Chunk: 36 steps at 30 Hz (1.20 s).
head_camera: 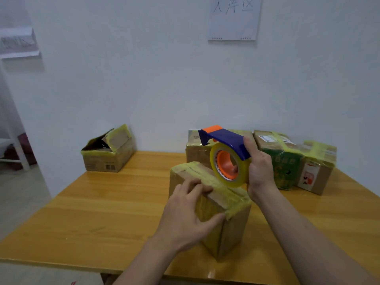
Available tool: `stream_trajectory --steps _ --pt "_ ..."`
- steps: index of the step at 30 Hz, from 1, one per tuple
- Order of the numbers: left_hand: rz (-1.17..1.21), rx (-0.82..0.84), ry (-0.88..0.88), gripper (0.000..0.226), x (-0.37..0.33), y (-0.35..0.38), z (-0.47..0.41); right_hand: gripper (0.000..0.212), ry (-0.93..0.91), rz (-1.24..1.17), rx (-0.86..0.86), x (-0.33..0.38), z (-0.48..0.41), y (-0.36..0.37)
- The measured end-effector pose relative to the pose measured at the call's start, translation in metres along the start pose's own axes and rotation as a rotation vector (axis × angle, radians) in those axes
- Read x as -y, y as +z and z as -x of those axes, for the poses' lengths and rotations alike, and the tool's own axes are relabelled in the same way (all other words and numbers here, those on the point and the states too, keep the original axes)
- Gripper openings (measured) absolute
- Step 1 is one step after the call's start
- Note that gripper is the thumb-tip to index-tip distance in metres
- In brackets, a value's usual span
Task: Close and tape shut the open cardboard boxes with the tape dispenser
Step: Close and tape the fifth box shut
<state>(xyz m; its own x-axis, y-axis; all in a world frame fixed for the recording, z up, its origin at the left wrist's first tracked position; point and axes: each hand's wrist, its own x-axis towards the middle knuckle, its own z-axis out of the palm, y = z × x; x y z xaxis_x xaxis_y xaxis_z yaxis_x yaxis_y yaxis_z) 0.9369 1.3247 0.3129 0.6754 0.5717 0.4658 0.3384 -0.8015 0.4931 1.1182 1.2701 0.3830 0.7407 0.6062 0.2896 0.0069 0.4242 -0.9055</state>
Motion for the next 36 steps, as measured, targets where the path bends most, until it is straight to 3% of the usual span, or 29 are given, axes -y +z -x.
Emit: stream_trajectory --steps 3,8,13,15,18,22,28,32,36 --pt "-0.069 0.069 -0.095 0.104 0.0 -0.005 -0.006 0.045 0.002 0.014 0.012 0.009 0.0 -0.012" --pt "0.037 0.114 -0.09 0.081 0.024 -0.005 -0.016 0.029 0.089 0.032 0.089 0.023 -0.011 -0.038" --pt "0.161 0.117 -0.104 0.085 0.054 -0.012 -0.024 0.043 0.159 0.002 0.219 0.032 -0.013 -0.057" --pt "0.087 0.121 -0.113 0.091 0.056 -0.016 -0.026 0.029 0.181 0.019 0.281 0.035 -0.011 -0.06" --pt "0.05 0.106 -0.129 0.091 0.043 -0.031 -0.028 0.027 0.202 0.015 0.358 0.037 -0.009 -0.065" --pt "0.682 -0.134 -0.367 0.057 0.01 -0.054 -0.039 0.021 0.192 0.041 0.449 0.037 -0.008 -0.066" --pt "1.264 0.104 -0.532 0.024 -0.008 -0.058 -0.046 0.059 0.157 0.059 0.626 0.04 -0.004 -0.056" --pt "1.409 0.112 -0.564 0.013 -0.005 -0.061 -0.048 0.067 0.139 0.091 0.634 0.046 -0.003 -0.054" --pt "1.311 0.101 -0.595 0.013 -0.003 -0.063 -0.052 0.068 0.127 0.163 0.65 0.048 -0.006 -0.057"
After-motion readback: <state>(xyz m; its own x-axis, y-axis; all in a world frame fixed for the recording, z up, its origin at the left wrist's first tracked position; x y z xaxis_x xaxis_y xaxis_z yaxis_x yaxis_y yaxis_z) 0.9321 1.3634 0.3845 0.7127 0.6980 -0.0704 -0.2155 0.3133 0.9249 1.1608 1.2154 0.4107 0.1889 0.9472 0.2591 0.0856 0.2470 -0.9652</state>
